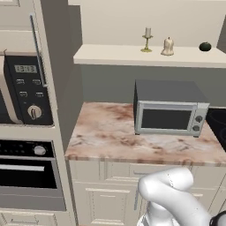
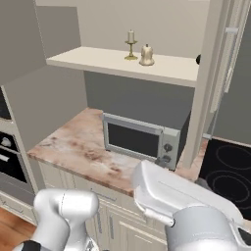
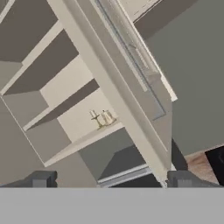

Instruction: Pick the candle and candle from the dining table and place them in the open cabinet. Close the cabinet after placing the objects.

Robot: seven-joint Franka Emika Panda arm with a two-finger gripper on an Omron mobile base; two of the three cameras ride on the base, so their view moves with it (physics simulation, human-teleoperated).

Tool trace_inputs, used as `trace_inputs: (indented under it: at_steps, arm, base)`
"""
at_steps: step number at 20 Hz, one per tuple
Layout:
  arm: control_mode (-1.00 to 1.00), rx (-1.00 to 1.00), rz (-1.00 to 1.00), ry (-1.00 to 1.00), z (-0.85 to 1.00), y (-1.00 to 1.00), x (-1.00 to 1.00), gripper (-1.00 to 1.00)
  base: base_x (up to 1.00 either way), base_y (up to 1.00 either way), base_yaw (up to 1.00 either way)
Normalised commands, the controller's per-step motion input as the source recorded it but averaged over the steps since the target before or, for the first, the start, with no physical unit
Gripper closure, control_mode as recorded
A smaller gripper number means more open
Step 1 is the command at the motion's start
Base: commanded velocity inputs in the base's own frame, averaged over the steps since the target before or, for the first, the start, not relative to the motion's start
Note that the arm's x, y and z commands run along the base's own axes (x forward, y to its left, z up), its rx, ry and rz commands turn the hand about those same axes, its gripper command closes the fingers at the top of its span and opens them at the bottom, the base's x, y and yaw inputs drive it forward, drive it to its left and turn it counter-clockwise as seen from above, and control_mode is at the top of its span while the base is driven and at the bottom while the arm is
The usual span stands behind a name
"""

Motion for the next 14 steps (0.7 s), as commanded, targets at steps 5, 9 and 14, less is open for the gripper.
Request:
trace_inputs:
  at_steps: [5, 9, 14]
  arm:
    - [-1.0, 0.12, 0.01, -0.05, -0.11, 0.0, 0.56, -1.0]
    - [-1.0, 0.05, 0.0, -0.14, -0.35, 0.0, 0.81, -1.0]
    - [-1.0, 0.06, 0.0, -0.07, -0.22, 0.0, 0.9, -1.0]
  base:
    - [0.0, 0.0, 0.0]
    - [0.0, 0.0, 0.0]
    - [0.0, 0.0, 0.0]
